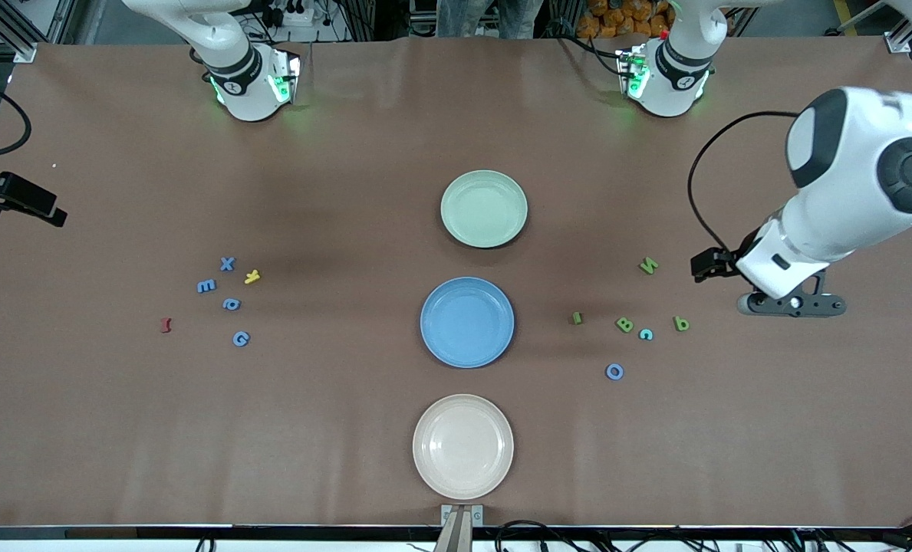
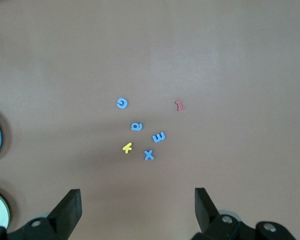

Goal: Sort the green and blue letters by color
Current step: 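Move the left gripper and the right gripper out toward the letters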

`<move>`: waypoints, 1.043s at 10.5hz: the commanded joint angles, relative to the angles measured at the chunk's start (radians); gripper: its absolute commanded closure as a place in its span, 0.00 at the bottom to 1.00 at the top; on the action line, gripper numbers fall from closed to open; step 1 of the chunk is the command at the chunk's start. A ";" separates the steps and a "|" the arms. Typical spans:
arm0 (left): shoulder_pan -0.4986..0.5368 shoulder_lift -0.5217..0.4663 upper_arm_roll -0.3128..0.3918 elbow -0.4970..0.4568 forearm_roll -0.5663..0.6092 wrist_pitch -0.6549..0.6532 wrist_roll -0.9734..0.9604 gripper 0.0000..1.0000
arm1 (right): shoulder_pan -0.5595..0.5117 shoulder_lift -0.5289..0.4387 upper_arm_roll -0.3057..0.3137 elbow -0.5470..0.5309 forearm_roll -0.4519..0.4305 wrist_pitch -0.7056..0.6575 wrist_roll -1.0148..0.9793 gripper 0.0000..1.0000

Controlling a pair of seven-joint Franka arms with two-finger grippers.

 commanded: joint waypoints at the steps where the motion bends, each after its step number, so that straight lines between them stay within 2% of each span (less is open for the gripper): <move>1: 0.037 -0.030 0.000 -0.166 0.000 0.172 -0.007 0.00 | -0.021 0.033 0.011 -0.001 0.017 0.000 -0.008 0.00; 3: 0.044 -0.010 0.001 -0.247 0.002 0.301 -0.007 0.00 | -0.021 0.070 0.009 -0.003 0.018 0.008 -0.005 0.00; 5: 0.048 0.043 0.001 -0.254 0.002 0.345 -0.008 0.00 | -0.022 0.108 0.008 -0.029 0.041 0.040 0.004 0.00; 7: 0.047 0.112 0.004 -0.244 0.014 0.371 -0.008 0.00 | -0.047 0.090 0.008 -0.180 0.107 0.174 0.005 0.00; 11: 0.048 0.201 0.012 -0.234 0.031 0.441 -0.007 0.00 | -0.047 0.091 0.006 -0.371 0.120 0.354 0.005 0.00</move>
